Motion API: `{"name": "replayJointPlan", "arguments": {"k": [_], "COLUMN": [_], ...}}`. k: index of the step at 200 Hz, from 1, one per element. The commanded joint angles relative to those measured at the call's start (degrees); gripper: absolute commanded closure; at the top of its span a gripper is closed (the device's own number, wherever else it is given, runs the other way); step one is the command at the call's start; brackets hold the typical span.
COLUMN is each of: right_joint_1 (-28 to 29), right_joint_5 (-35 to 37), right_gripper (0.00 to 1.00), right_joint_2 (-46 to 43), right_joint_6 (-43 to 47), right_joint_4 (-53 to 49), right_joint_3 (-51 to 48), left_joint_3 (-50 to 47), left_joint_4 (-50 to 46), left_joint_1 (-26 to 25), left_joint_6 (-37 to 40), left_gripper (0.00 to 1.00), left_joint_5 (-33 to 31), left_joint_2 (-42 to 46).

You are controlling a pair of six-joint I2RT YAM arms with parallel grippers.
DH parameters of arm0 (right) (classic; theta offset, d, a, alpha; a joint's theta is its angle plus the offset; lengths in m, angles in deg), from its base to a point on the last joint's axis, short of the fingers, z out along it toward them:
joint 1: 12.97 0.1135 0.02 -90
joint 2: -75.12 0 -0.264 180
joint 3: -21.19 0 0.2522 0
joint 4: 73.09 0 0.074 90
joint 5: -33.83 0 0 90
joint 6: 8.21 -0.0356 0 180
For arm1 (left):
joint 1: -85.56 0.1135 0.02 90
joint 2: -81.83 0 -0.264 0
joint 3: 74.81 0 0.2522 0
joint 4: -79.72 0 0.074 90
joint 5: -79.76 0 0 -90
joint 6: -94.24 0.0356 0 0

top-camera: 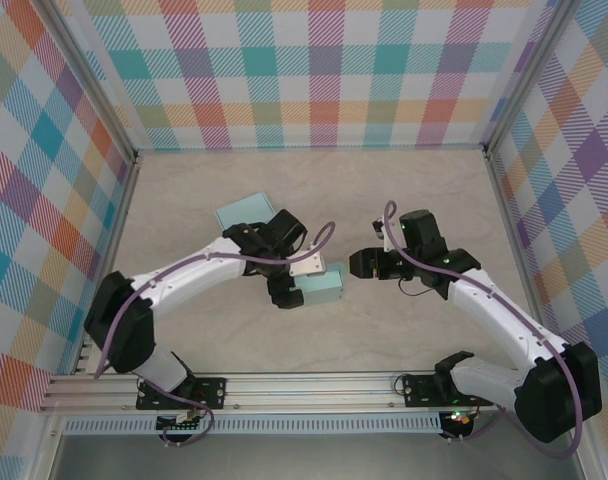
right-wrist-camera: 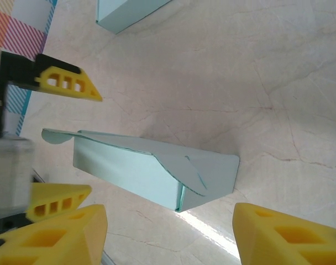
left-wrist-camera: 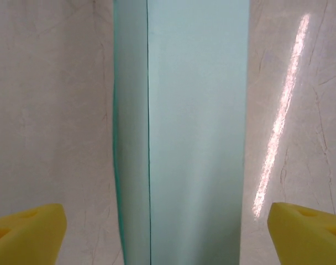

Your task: Fold the paper box

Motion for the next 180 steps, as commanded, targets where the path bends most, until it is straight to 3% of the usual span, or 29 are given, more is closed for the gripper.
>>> {"name": "replayJointPlan", "arguments": {"k": [1,37,61,80,102,119,180], "right_joint_1": [1.34,3.12,4.33,5.54,6.71,7.26,8.78], "right_joint_5": [1.99,5.08,6.86,8.61,10.56,10.94,12.90], "right_gripper": [0.39,0.39,0.40,0.41,0.42,0.42,0.44], "right_joint_2": [1.26,1.84,2.27,3.54,5.23,6.26,10.99], "right_joint_6": [3.67,5.17,6.59,8.46,9.87,10.56,13.12], "right_joint_4": [-1.56,-2.53,-3.77,-5.65,-6.93,-6.91,-8.07], "right_joint_3": [3.00,4.54,5.74,7.21,8.23,8.60,11.15], "left_joint_3": [-5.14,-15.01,-21.14,-25.20,-27.11,-27.71,-25.47], "left_joint_4": [5.72,16.28,19.96,20.78,18.88,17.32,14.16], "left_joint_1": [0.52,0.52,0.49,0.50,0.48,0.49,0.31], "left_joint_6": [-2.59,-15.47,-26.78,-35.09,-48.07,-54.53,-55.83], "left_gripper": [0.02,0.09,0.29,0.37,0.45,0.44,0.40], "left_joint_5": [-0.18,-6.37,-10.33,-12.98,-21.50,-20.77,-14.93], "left_joint_2": [8.38,23.98,33.18,39.04,42.86,44.07,37.34]}}
